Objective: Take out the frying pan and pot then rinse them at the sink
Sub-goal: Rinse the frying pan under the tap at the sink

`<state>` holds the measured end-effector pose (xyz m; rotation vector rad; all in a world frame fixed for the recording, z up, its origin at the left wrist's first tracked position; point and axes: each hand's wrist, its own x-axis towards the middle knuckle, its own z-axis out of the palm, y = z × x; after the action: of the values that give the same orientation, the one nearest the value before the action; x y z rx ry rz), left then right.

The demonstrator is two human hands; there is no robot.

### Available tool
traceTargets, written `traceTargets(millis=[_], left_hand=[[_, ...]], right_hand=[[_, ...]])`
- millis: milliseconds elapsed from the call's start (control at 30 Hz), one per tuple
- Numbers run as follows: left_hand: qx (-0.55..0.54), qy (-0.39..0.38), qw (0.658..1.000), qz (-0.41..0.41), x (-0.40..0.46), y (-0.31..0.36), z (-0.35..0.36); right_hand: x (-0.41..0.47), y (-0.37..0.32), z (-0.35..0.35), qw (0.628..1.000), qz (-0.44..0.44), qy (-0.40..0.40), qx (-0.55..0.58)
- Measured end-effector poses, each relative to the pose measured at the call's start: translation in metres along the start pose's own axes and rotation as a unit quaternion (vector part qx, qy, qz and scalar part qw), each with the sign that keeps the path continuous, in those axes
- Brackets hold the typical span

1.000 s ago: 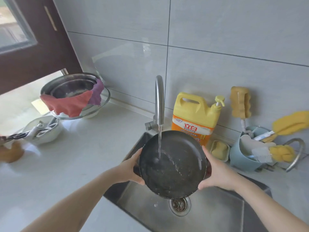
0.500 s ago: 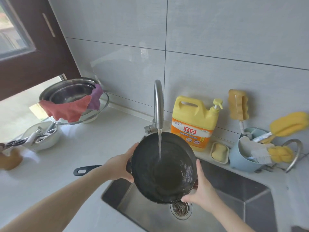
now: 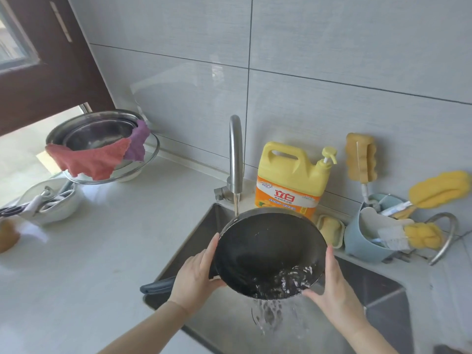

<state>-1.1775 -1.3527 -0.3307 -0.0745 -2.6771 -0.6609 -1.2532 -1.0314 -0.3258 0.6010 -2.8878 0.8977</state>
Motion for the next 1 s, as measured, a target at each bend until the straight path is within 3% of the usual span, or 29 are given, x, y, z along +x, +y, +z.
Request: traceTargets(millis=[233,500,600,700,833,1000], left_hand=[[0.058,0.075,0.995,0.028,-0.002,0.010,-0.009],[0.066,0.059,0.996,0.012,-0.012,-0.001,-0.010],[0.057,-0.011,0.998,-0.013,-0.013,-0.006,-0.011],[0.027,-0.117,0.989,-0.087,-0.005,-0.005,-0.015],[-0.104,-0.281,0.931,-0.208,0.014,-0.016,-0.018],[-0.220,-0.426,0.851,-0.213,0.033,-0.034,-0.029]], right_hand=[[0.008,-0.004,-0.001,0.999,-0.015,0.018,-0.025],[0.018,-0.005,0.013,0.998,-0.054,0.006,0.012],[0.019,-0.001,0.015,0.998,-0.037,-0.025,0.054],[0.020,0.000,0.010,0.990,0.000,-0.120,0.075],[0.031,0.001,0.001,0.964,0.070,-0.244,0.081],[0.038,0.004,-0.005,0.921,0.119,-0.359,0.095]])
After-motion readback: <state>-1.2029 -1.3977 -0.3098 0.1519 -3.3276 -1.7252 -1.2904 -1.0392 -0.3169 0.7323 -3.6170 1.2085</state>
